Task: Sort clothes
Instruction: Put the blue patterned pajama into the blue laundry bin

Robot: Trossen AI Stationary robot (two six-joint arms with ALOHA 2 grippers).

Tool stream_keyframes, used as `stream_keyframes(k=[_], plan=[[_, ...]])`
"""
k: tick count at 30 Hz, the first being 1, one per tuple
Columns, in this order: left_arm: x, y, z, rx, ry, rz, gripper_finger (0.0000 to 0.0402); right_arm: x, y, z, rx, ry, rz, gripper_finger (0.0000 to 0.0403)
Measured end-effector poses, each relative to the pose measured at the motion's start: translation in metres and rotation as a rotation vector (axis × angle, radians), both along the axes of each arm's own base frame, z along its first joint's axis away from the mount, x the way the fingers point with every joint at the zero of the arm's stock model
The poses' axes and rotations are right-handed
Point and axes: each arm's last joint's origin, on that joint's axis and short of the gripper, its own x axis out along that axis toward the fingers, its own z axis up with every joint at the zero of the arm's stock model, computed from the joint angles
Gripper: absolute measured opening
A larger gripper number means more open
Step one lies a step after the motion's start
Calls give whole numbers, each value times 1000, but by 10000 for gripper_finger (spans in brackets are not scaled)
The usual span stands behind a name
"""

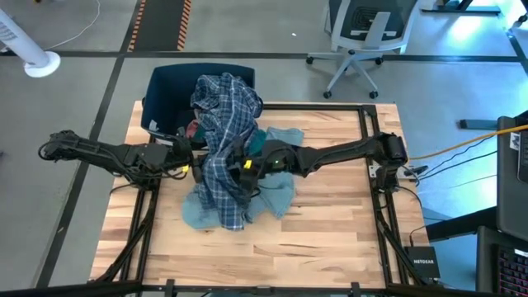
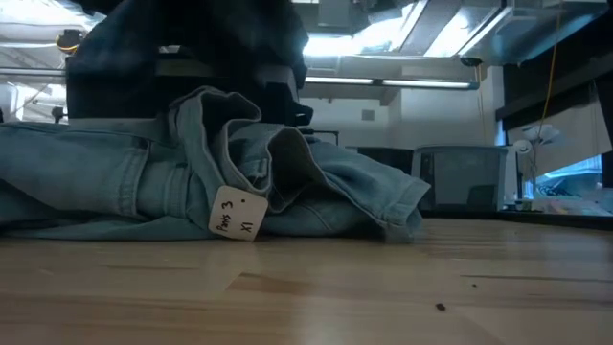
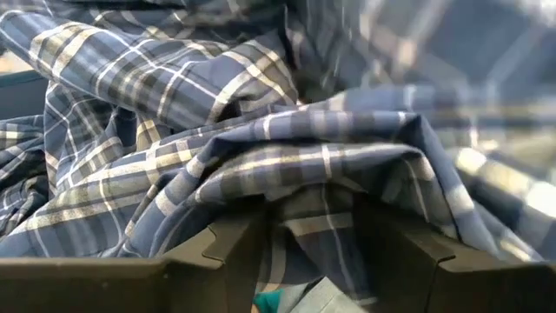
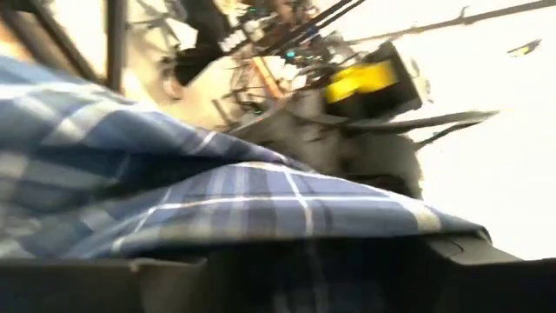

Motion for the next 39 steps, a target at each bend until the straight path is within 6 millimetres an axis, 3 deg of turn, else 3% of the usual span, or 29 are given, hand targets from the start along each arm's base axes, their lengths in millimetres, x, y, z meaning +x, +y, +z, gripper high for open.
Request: stream_keyframes(k=[7,23,34,39], plan=[[0,0,-1,2,12,-1,169,-16,-24,38,-38,-83,-124,211],[-3,1,10,39,-70,-7,169,-26,-105,59,42,-227,-270,211],[-12,5,28,157,-159,100,169,11,-140,89,108,-113,-322,211],[-27,8,40,171,-219,137,169,30,-150,87,141,-10,-340,211]])
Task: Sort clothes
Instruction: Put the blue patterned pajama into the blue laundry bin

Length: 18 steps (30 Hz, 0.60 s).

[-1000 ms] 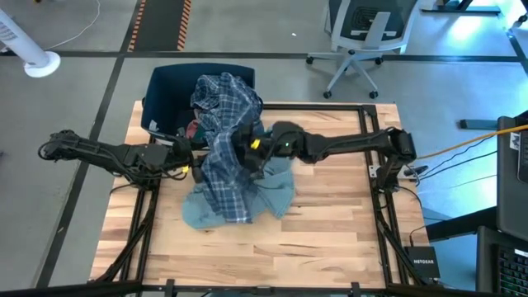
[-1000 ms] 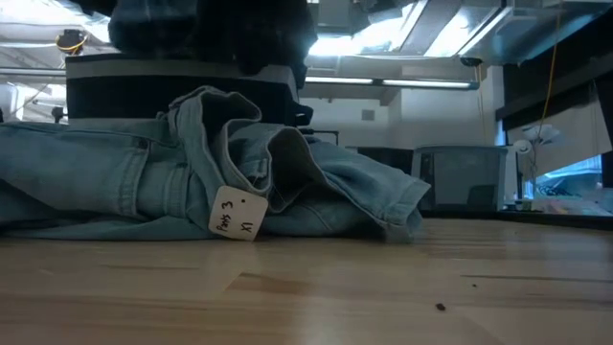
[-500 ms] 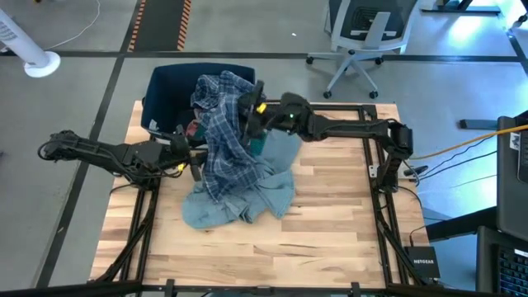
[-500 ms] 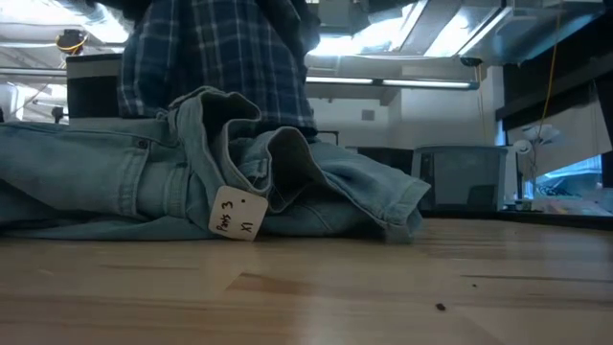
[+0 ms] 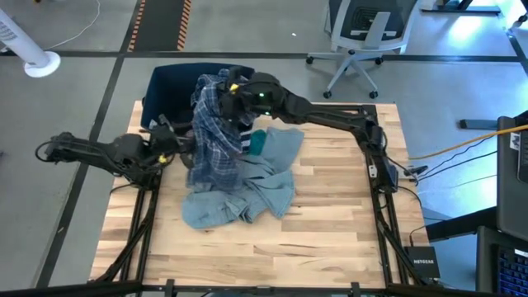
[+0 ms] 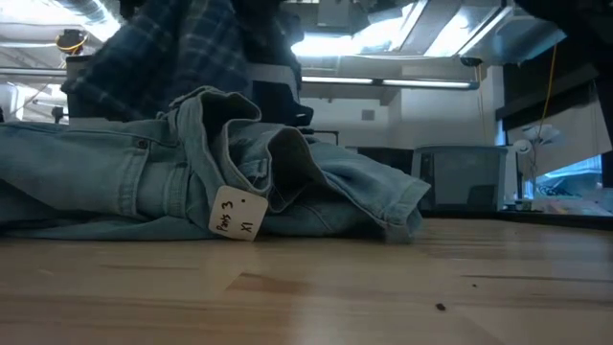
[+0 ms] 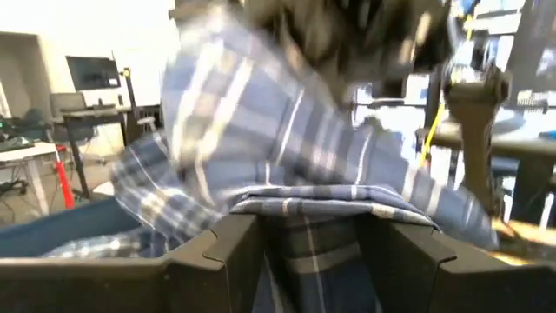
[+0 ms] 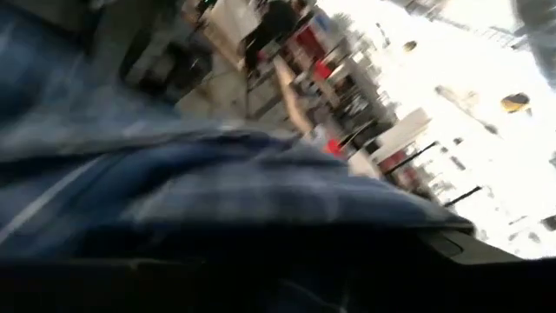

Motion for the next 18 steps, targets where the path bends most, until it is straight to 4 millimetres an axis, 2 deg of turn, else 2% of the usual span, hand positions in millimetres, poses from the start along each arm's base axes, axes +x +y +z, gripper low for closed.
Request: stream_keyframes(k=[5,8,13,18], plan=[[-19,4,14,23,-67,21,169,10,-8,-25,38,137,-17,211],[-31,7,22,35,-107,94,169,11,-12,-37,55,206,-24,211],[-41,10,30,58,-145,162,169,9,-14,-45,75,282,-32,211],[-40,10,28,66,-121,165,169,8,-15,-48,79,316,-48,205]])
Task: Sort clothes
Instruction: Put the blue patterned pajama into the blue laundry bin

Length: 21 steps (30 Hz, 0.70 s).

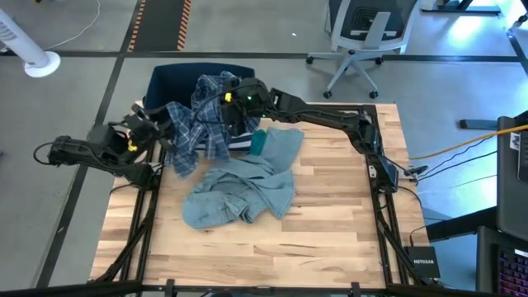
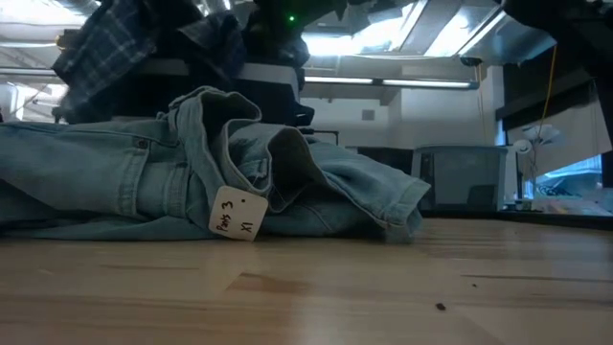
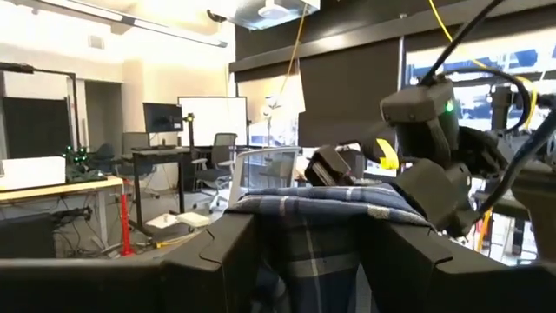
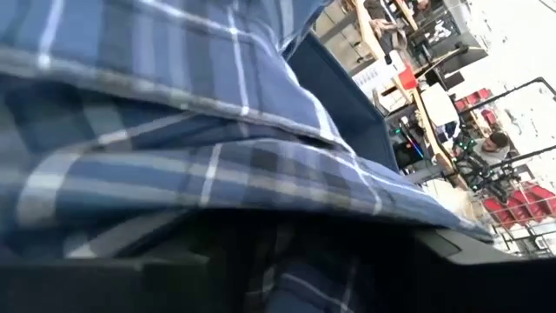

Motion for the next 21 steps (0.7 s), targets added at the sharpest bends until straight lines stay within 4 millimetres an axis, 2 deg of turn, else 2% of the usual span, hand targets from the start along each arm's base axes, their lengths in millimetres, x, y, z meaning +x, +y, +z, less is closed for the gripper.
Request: stream_keyframes(k=[3,8,10,13,21], plan=[[2,0,-3,5,33,-1,169,0,1,-1,-18,16,10,165],[4,-1,-7,-8,64,-7,169,-4,2,3,-29,32,-5,31],[5,-1,-9,-18,76,-8,169,-9,2,8,-34,42,-16,12],[6,-1,-12,-25,94,-11,169,-20,5,23,-36,41,-18,46],[5,0,-13,-44,99,32,169,-50,9,58,-80,42,-143,220]])
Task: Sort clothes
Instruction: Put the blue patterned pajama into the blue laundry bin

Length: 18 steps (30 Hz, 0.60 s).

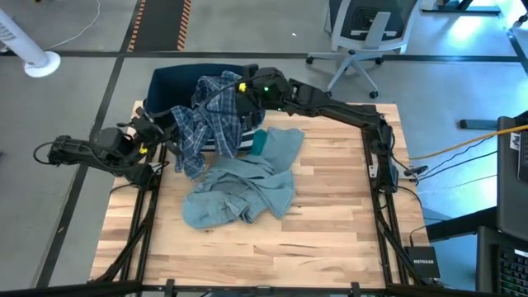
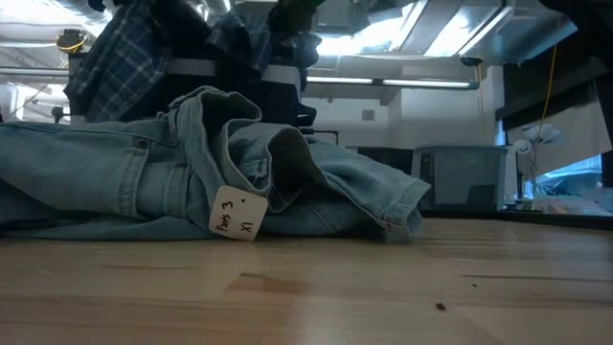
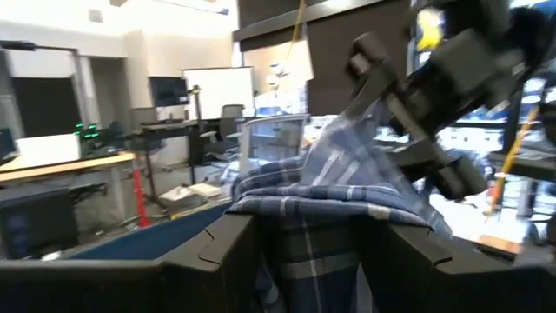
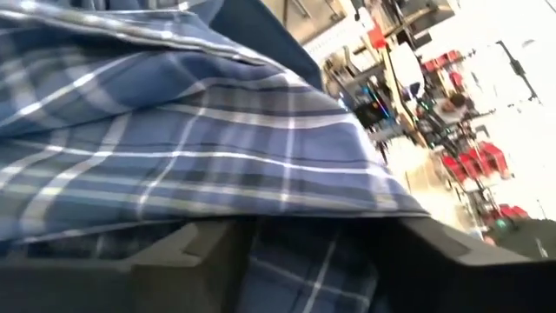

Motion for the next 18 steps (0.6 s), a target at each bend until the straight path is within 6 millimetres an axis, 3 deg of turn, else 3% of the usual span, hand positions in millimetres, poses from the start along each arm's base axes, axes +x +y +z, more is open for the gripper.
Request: stream_keyframes(k=[5,10,15,18], plan=[[-1,1,-1,-14,11,60,169,-18,3,14,-3,26,-44,280],[-1,1,-1,-16,13,63,169,-20,7,9,58,79,57,290],[-1,1,-1,-22,-2,59,169,-9,9,31,-7,-167,112,291],[1,0,-1,-22,-15,6,169,-1,8,33,-18,-262,142,291]])
